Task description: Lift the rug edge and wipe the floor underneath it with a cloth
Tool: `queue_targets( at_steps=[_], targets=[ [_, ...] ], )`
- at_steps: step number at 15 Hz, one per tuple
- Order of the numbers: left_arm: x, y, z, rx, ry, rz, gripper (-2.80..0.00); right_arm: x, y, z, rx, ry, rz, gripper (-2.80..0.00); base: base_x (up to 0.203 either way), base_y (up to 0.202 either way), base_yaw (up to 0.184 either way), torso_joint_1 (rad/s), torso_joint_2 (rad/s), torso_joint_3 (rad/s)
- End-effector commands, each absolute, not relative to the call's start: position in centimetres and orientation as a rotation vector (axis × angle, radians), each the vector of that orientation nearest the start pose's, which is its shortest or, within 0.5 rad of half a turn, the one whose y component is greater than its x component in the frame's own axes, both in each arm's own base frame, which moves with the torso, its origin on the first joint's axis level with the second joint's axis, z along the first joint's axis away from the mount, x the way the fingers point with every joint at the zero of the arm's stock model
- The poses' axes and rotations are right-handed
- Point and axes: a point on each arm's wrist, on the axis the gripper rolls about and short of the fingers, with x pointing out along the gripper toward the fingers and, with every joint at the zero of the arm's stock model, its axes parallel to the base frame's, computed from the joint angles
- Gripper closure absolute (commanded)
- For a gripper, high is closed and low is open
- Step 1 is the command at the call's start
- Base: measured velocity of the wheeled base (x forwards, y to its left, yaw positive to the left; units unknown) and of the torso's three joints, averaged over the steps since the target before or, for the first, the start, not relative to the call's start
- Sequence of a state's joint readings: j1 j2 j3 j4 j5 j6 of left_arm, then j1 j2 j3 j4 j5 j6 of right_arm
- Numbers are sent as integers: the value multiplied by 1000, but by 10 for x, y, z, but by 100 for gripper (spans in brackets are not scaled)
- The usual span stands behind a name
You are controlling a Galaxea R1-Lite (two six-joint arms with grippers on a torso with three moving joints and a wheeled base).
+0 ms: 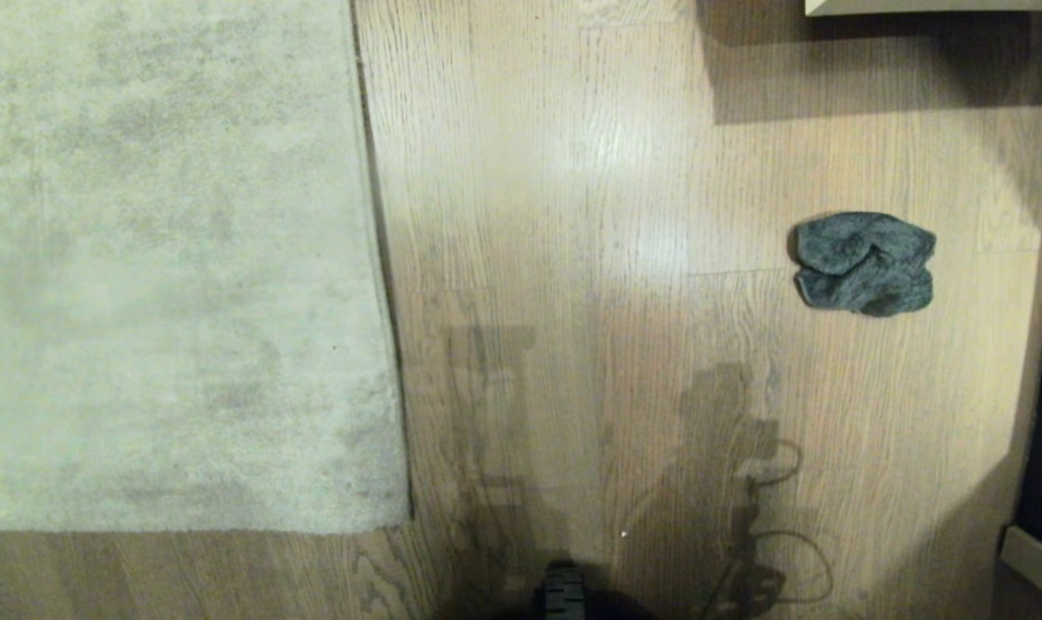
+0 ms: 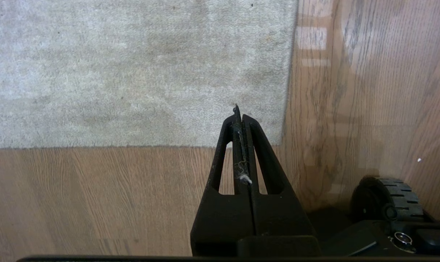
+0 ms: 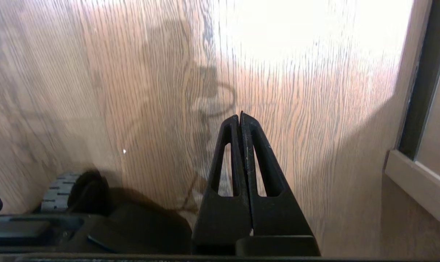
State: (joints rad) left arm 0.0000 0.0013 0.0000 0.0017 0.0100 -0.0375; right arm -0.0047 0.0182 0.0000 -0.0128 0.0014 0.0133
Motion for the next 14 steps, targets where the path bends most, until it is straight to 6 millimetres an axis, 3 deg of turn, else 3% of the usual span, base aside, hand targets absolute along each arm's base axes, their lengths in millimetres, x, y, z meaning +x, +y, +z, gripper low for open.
queue_targets(
  at_steps=[1,14],
  targets=[
    [-23,0,75,-38,3,11,0,-23,0,77,14,-12,-3,0,0,0,0,0,0,0],
    [-23,0,75,-39,3,11,0,-23,0,77,14,-12,-3,0,0,0,0,0,0,0]
  ],
)
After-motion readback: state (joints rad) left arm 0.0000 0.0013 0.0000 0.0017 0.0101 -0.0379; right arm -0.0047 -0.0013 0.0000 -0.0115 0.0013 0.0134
